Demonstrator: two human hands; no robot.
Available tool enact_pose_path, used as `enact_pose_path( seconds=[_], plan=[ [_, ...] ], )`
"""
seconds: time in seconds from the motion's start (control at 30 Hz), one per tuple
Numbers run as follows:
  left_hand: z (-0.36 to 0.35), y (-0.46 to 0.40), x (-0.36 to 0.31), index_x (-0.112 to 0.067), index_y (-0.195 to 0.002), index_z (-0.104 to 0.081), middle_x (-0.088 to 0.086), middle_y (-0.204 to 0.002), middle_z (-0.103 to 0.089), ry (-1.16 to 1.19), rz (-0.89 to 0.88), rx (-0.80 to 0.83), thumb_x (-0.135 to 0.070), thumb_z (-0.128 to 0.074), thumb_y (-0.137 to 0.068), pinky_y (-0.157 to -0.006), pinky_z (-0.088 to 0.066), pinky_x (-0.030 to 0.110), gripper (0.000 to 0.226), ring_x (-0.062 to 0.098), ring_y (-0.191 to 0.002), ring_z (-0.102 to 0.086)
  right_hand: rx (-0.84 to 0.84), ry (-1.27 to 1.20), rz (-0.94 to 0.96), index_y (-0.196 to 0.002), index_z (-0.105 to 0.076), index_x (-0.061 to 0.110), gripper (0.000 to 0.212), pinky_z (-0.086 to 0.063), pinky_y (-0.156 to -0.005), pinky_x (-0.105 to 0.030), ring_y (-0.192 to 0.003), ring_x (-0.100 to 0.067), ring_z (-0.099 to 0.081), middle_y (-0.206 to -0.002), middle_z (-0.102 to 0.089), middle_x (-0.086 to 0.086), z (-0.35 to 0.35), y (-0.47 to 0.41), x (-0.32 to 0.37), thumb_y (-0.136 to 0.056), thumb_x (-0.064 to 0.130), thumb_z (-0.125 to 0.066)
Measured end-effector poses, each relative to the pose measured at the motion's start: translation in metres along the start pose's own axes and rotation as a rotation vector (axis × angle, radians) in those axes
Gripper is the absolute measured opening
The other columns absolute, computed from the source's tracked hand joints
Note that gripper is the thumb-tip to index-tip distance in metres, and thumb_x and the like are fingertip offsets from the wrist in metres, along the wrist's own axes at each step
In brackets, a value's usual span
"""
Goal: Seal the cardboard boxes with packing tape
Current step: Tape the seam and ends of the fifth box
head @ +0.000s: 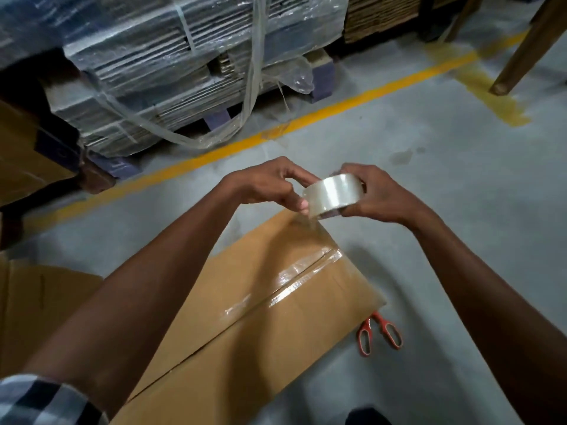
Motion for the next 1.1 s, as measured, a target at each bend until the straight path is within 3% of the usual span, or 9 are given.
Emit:
enact_pose_path(
  seconds=[0.1,0.23,0.3,0.43,0.6,0.8,0.87,0.93,1.1],
  plan=[
    [0.009,-0.009,0.014,-0.012,-0.123,-0.074,0.02,-0.118,-0.073,0.17,0.111,-0.11,0.009,-0.072,-0.085,-0.096,-0.059,0.036,0.043,0.022,-0.094,-0.075,-0.173,-0.001,-0.073,-0.078,-0.056,0.022,0.048,-0.041,-0.054,-0.024,-0.062,-0.009,-0.053,-0.068,-0.057,0.008,0.009,0.029,-0.018,-0.053,0.056,-0.08],
    [-0.008,-0.025,0.02,-0.008,-0.106,-0.08,0.01,-0.081,-0.075,0.109,0.184,-0.166,0.001,-0.075,-0.081,-0.072,-0.051,0.025,0.026,0.013,-0.07,-0.069,-0.293,0.052,-0.126,-0.085,-0.058,0.023,0.05,-0.048,-0.055,-0.025,-0.066,-0.01,-0.061,-0.074,-0.064,0.004,0.003,0.052,-0.021,-0.066,0.053,-0.092],
    [-0.015,-0.029,0.029,-0.007,-0.097,-0.082,0.011,-0.081,-0.072,0.174,0.254,-0.157,-0.001,-0.076,-0.079,-0.074,-0.043,0.029,0.019,0.013,-0.071,-0.064,-0.296,0.08,-0.125,-0.09,-0.056,0.024,0.044,-0.048,-0.054,-0.025,-0.069,-0.011,-0.061,-0.077,-0.064,0.004,0.0,0.056,-0.02,-0.071,0.045,-0.091],
    [-0.009,-0.03,0.043,-0.004,-0.105,-0.079,0.008,-0.086,-0.074,0.313,0.338,-0.187,-0.004,-0.073,-0.089,-0.08,-0.05,0.027,0.017,0.015,-0.076,-0.069,-0.244,0.052,-0.099,-0.096,-0.054,0.024,0.042,-0.045,-0.053,-0.02,-0.069,-0.01,-0.061,-0.076,-0.063,0.006,-0.011,0.058,-0.023,-0.072,0.034,-0.087],
    [0.008,-0.04,0.04,-0.004,-0.09,-0.081,0.007,-0.072,-0.072,0.094,0.315,-0.348,0.001,-0.067,-0.087,-0.063,-0.047,0.023,0.016,0.014,-0.067,-0.063,-0.241,-0.018,-0.076,-0.096,-0.05,0.025,0.044,-0.047,-0.054,-0.023,-0.066,-0.011,-0.064,-0.075,-0.065,0.001,-0.033,0.05,-0.028,-0.071,0.023,-0.086],
    [0.064,-0.037,0.074,-0.01,-0.083,-0.083,0.01,-0.078,-0.078,-0.183,0.393,-0.583,-0.013,-0.077,-0.08,-0.064,-0.056,0.028,0.008,0.015,-0.069,-0.068,-0.254,0.088,-0.239,-0.085,-0.06,0.025,0.046,-0.049,-0.063,-0.024,-0.068,-0.004,-0.063,-0.071,-0.067,0.011,-0.036,0.091,-0.053,-0.065,0.061,-0.08],
    [0.078,-0.031,0.093,-0.007,-0.083,-0.082,0.011,-0.08,-0.078,-0.193,0.442,-0.665,-0.013,-0.077,-0.079,-0.073,-0.059,0.029,0.009,0.016,-0.073,-0.072,-0.275,0.059,-0.313,-0.079,-0.063,0.025,0.047,-0.046,-0.058,-0.018,-0.066,-0.003,-0.064,-0.069,-0.068,0.012,-0.028,0.136,-0.062,-0.065,0.064,-0.084],
    [0.07,-0.037,0.103,-0.007,-0.087,-0.083,0.01,-0.082,-0.078,-0.172,0.437,-0.658,-0.013,-0.076,-0.083,-0.082,-0.06,0.027,0.009,0.015,-0.081,-0.074,-0.294,-0.031,-0.387,-0.078,-0.065,0.021,0.049,-0.049,-0.055,-0.025,-0.059,-0.007,-0.064,-0.065,-0.069,0.007,-0.025,0.174,-0.069,-0.062,0.061,-0.087],
    [0.035,-0.058,0.115,-0.005,-0.096,-0.082,0.01,-0.097,-0.078,-0.138,0.375,-0.65,-0.007,-0.059,-0.094,-0.09,-0.052,0.022,0.023,0.02,-0.097,-0.071,-0.428,-0.048,-0.382,-0.076,-0.056,0.019,0.062,-0.04,-0.049,-0.025,-0.042,-0.01,-0.05,-0.049,-0.053,-0.006,-0.033,0.196,-0.076,-0.088,0.077,-0.042]
  ],
)
Point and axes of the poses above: each hand's wrist, its own y-axis away from the middle knuckle, its own z-axis out of the back of the hand, x = y × z, the point moved 9 cm from there along -y, towards the middle knuckle
